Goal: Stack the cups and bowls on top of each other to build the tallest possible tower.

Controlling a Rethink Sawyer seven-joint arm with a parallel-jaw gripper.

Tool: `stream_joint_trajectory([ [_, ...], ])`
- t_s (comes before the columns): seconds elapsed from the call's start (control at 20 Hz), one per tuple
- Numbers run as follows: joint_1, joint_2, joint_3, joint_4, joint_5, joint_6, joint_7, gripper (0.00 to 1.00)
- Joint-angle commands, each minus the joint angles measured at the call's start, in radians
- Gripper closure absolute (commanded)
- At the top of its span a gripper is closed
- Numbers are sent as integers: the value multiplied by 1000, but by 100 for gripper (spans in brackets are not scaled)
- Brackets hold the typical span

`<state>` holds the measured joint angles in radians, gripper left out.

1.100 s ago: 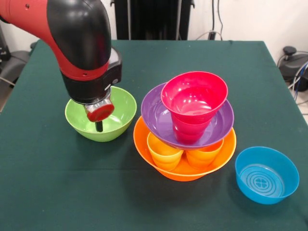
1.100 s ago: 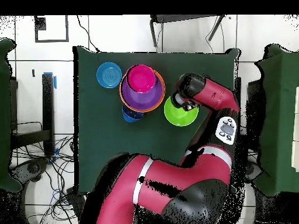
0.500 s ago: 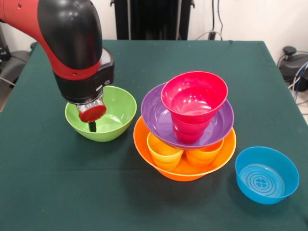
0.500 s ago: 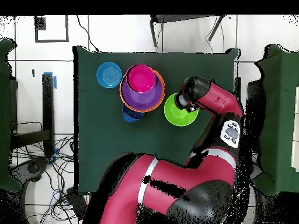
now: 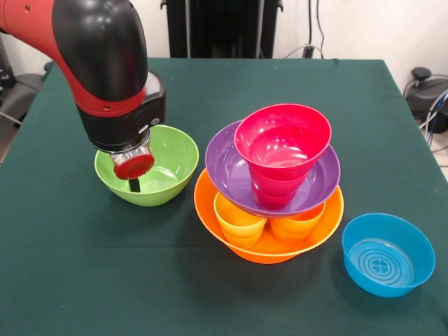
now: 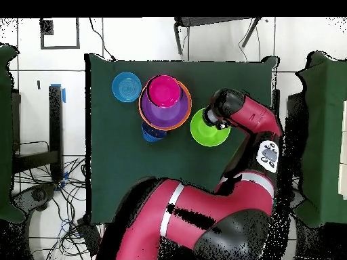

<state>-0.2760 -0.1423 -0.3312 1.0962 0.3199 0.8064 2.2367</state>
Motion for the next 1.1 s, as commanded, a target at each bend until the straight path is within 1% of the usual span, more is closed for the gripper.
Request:
stream_joint_trajectory([
  [0.05,20,-40,87,70,19,-20,142,0],
  [0.15,26,-51,84,76,20,-20,148,0],
  [0.25,32,-57,78,68,19,3,150,0],
  [0.35,31,-60,66,46,12,37,147,0],
  [0.5,39,-70,52,35,6,64,152,0],
  [0.75,45,-75,34,-9,5,106,166,0],
  [0.9,46,-72,28,-28,9,113,171,0],
  [1.1,41,-53,52,-22,24,56,170,0],
])
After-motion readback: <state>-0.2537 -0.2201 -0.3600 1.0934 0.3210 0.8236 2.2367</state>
